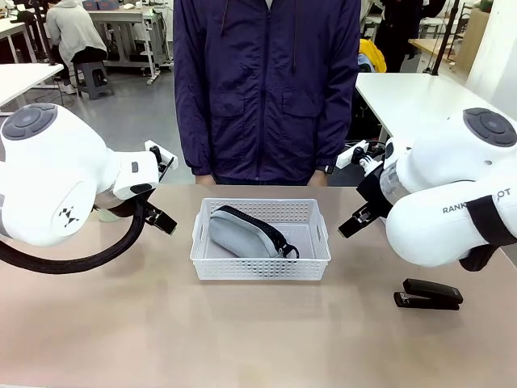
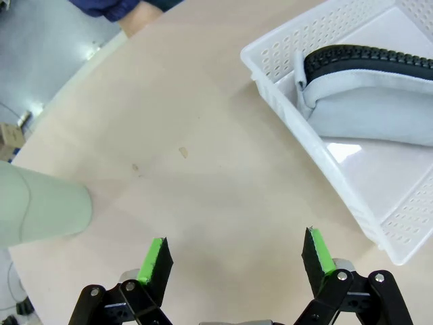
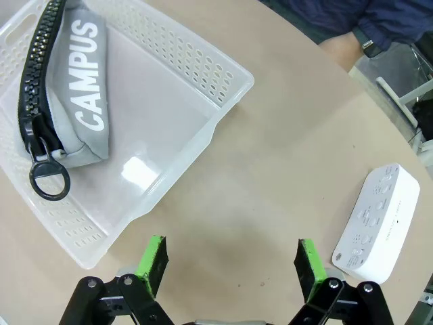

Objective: Efficiently arrange items inside the basket to fit them all.
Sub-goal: Pick up the Digital clock and place it inside the Organizing basket.

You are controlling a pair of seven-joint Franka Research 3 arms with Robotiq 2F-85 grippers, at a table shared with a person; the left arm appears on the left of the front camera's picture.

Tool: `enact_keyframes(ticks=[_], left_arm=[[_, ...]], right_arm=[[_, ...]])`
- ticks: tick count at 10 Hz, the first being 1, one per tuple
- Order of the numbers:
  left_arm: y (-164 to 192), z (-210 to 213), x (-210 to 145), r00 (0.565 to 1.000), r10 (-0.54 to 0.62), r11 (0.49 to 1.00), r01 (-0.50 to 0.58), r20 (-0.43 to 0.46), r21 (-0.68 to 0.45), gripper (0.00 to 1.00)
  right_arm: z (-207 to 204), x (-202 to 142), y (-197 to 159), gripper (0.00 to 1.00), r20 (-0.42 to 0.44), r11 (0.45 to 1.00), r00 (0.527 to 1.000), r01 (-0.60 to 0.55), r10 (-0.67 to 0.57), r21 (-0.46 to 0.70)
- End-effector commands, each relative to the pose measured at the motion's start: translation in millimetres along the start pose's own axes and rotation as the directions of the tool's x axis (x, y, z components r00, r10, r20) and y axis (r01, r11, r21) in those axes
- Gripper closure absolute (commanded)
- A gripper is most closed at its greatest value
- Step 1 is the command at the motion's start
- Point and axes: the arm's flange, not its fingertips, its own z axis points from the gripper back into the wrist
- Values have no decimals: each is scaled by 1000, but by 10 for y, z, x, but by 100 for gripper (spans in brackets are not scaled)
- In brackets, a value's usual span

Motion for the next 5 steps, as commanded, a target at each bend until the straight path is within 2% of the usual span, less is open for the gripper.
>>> enact_keyframes(ticks=[1,3,4,5], left_arm=[[-18,120,-67,998,-58,997,59,13,-47,0],[47,506,-202,999,-38,996,37,-13,-80,0],[132,750,-302,1000,-8,992,8,0,-130,0],[154,1042,-348,997,61,977,-51,43,-207,0]], right_arm=[[74,-21,-16,0,8,997,1000,5,-5,74],[524,-172,-192,0,20,971,1000,16,-21,239],[758,-287,-294,0,14,946,1000,-4,-1,325],[978,-417,-398,0,20,929,999,31,-41,369]])
